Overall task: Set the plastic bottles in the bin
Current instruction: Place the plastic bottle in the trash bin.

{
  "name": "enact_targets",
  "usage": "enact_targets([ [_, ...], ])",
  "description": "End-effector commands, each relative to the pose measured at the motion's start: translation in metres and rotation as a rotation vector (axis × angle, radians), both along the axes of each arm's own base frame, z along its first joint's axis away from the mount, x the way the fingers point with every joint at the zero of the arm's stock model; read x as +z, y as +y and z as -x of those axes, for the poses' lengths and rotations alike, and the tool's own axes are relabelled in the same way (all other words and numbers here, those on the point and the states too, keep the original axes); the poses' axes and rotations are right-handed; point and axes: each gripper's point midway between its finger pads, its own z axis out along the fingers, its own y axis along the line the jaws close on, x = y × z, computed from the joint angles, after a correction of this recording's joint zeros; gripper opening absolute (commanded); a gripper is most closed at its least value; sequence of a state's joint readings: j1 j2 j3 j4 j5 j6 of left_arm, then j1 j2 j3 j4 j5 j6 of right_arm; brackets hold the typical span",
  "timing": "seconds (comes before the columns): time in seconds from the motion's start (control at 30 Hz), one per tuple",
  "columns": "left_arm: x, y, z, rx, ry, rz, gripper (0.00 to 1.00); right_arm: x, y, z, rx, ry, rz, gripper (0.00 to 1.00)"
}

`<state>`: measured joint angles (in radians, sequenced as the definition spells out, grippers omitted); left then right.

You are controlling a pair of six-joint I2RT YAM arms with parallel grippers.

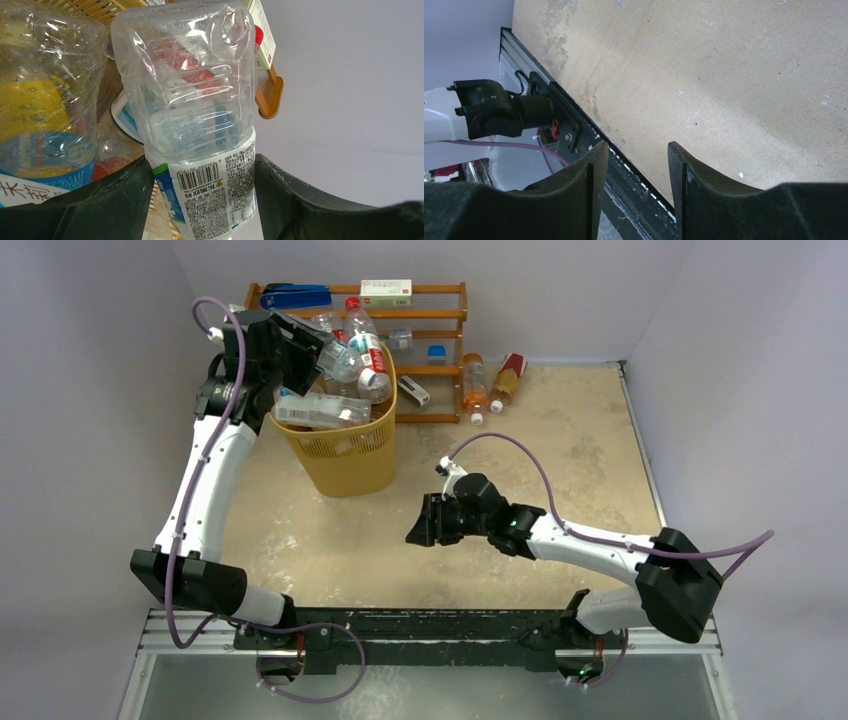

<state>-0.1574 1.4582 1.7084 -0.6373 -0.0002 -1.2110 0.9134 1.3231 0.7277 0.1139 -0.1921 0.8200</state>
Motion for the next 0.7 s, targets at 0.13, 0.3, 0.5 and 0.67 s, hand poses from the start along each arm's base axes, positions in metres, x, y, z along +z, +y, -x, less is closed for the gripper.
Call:
enact_targets([
  [0.13,0.025,0.008,0.016,0.011,-0.069,-0.016,0.78,0.006,0.003,-0.004,-0.008,-0.019,-0.031,0.50],
  [0.3,0.027,0.012,0.022,0.019,-0.056,-0.033,0.83,0.007,0.003,-0.005,-0.012,-0.026,-0.034,0.50],
  [0.5,0.040,0.016,0.035,0.032,-0.082,-0.034,0.83,0.005,0.001,-0.004,-0.012,-0.021,-0.031,0.50],
  [0.67,0.056,0.016,0.046,0.025,-0.115,-0.022,0.83,0.005,0.001,-0.004,-0.013,-0.021,-0.035,0.50],
])
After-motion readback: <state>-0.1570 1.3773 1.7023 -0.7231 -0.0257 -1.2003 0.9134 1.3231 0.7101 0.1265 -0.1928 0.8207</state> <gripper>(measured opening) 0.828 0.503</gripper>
